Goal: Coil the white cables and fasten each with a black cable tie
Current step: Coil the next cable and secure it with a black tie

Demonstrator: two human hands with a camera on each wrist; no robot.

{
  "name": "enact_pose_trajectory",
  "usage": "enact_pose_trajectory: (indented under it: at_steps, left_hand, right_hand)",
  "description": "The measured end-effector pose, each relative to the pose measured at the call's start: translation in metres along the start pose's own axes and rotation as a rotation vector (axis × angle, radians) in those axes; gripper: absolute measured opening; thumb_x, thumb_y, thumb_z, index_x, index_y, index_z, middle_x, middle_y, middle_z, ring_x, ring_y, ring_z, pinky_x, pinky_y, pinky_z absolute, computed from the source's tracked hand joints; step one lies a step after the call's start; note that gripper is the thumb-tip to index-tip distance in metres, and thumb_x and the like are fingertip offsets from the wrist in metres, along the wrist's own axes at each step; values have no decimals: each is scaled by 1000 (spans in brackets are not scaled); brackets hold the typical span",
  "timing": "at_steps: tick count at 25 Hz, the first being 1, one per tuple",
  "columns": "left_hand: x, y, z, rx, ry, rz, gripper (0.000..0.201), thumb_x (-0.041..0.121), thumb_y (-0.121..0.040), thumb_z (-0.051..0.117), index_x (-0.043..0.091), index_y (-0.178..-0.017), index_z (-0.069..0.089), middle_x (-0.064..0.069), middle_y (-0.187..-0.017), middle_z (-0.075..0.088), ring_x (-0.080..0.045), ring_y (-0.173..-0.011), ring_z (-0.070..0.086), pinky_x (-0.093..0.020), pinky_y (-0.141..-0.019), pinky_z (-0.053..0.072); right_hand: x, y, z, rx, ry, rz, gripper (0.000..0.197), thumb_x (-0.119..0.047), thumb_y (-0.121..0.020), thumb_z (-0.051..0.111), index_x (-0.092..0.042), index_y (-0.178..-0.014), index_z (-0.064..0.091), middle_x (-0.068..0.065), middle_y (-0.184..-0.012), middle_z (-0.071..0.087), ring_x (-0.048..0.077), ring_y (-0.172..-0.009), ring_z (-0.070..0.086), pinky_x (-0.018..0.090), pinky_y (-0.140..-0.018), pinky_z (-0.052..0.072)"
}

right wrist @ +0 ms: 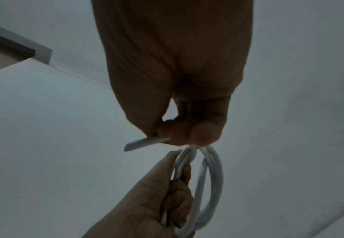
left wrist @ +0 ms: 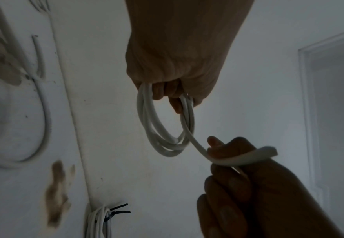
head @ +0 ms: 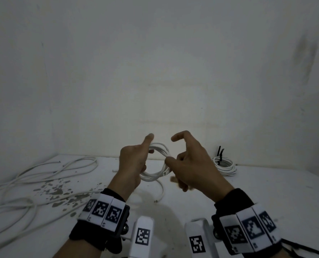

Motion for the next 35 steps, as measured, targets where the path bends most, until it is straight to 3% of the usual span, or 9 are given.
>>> enact_pose_trajectory:
  at_steps: [5,10,14,17,20,22,26,32,35]
  left_hand:
    - [-4,-9,-3,-21,-9,-22,34,37,-76,72,7,-65,64,0,-53,50,-14,-43,34,-25,-44,31]
    - [-7,-15,-6,-93,101,-88,26,22,-80,67,14,-60,53,2,-45,40,-12,-37,24,-22,-42,23]
    - [-10,-11,12,-257,106,-135,26,20,-88,59,16,-64,51,2,-49,42,-10,-37,24,-18,-38,21]
    - [-15,0,35,-417,165,-195,24,26,-94,55,17,-72,51,4,-52,39,-8,-39,25,-18,-38,23]
    - [-16,8,46,-500,222,-242,30,30,-99,53,16,-73,46,5,-52,34,-6,-36,24,-17,-35,25]
    - [-16,12,48,-538,240,-264,33,33,-100,51,16,-72,46,5,-50,35,-6,-35,25,-17,-34,27]
    - [-17,17,52,-595,266,-300,34,34,-101,48,15,-73,47,4,-50,39,-4,-32,29,-15,-32,29]
    - [-10,18,50,-579,286,-280,39,32,-102,47,14,-67,44,5,-43,38,-5,-30,29,-16,-32,27]
    - [-5,17,49,-549,336,-239,39,31,-102,45,15,-66,41,6,-42,36,-5,-30,26,-17,-31,25]
  right_hand:
    - [-2,-2,-3,18,145,-56,30,-10,-87,65,-22,-108,47,6,-55,59,14,-33,43,28,-34,45]
    - [3,3,6,-186,236,0,35,-17,-88,69,-25,-112,44,9,-66,67,17,-42,56,30,-42,52]
    - [8,-6,-17,30,296,-89,46,-45,-86,72,-37,-126,52,-4,-101,63,8,-74,67,18,-57,56]
    - [12,-8,-5,-11,248,-141,57,-43,-86,73,-40,-138,50,-10,-118,57,1,-91,62,12,-68,53]
    - [17,-11,-2,41,330,-149,55,-33,-92,68,-37,-142,47,-7,-114,49,-2,-88,53,5,-69,40]
    - [16,-13,-2,85,326,-164,45,-21,-95,62,-33,-137,56,-6,-106,46,-3,-84,50,2,-70,38]
    - [18,-13,1,91,317,-153,46,-8,-96,57,-30,-136,58,-6,-100,43,-5,-81,46,-2,-72,35]
    - [20,-12,-5,198,224,-108,39,-13,-92,65,-30,-126,60,-2,-105,56,-1,-80,55,2,-62,43]
    - [27,-8,-20,350,4,-17,25,-19,-84,75,-20,-105,60,0,-86,64,8,-64,64,10,-49,47]
Point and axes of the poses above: each hand's wrist, its own y-axis away from the middle knuckle, its own z-axis out of the palm, x = y × z, the point moved 9 cm from there along -y, towards the middle knuckle
